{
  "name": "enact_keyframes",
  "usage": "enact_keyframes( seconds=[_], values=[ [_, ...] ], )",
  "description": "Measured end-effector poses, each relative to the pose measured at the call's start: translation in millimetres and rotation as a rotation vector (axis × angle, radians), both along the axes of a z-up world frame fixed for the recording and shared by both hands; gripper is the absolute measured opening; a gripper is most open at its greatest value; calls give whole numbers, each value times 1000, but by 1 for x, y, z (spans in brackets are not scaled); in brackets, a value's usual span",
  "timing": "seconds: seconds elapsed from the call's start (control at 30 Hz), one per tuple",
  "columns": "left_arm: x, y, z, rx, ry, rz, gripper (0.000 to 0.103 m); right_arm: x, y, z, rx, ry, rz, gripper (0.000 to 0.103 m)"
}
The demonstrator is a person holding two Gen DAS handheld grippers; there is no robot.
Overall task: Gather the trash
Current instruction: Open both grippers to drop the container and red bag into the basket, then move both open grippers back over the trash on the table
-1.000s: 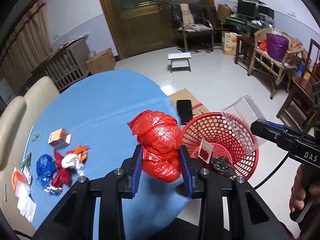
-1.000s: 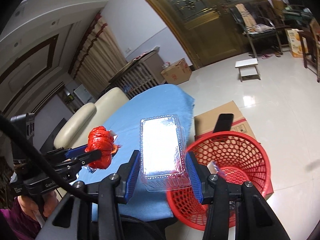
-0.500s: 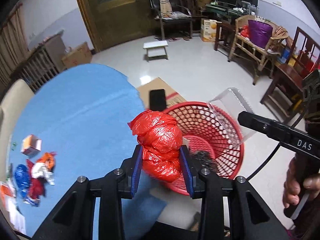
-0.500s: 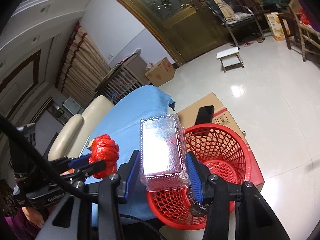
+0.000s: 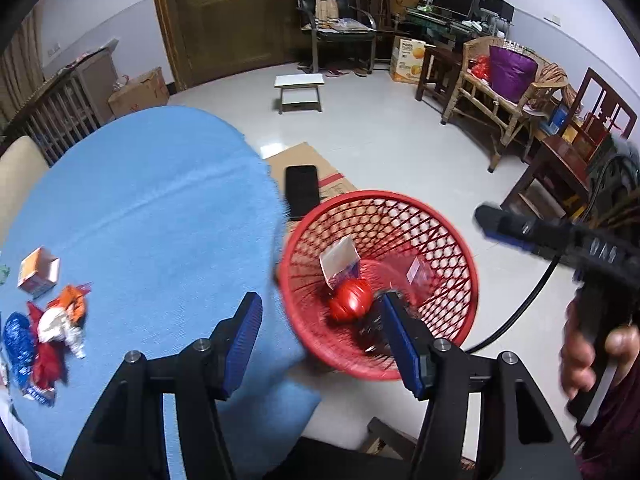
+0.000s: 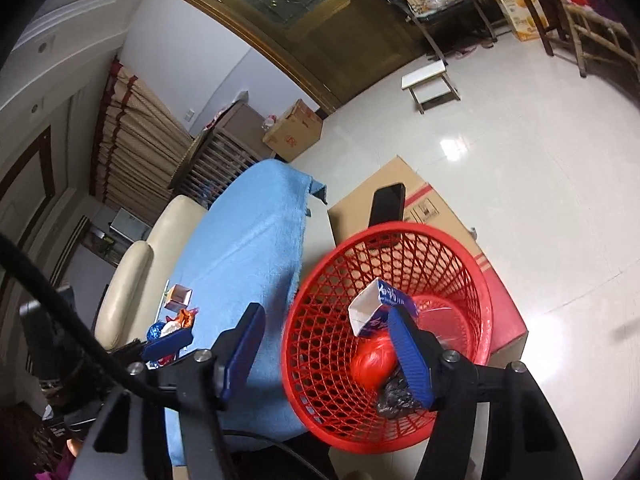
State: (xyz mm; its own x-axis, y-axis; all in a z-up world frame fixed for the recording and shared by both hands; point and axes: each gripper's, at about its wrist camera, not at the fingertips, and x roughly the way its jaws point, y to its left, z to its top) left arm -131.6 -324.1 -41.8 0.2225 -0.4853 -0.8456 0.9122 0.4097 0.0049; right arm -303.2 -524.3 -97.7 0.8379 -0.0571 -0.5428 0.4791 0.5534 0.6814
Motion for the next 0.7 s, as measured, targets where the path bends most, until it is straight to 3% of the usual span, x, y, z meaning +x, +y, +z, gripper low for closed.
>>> enact_keyframes(
  seconds=[0.13,0.3,0.7],
  values=[
    [5,37,-2,14,-26,39,62,9,10,13,-44,-10,24,68],
    [21,94,-2,9,-57,155,62,34,30,22,-71,-3,92,68],
    [97,260,-5,-63,-60,562,63,127,111,42,-159,47,332,68]
  ],
)
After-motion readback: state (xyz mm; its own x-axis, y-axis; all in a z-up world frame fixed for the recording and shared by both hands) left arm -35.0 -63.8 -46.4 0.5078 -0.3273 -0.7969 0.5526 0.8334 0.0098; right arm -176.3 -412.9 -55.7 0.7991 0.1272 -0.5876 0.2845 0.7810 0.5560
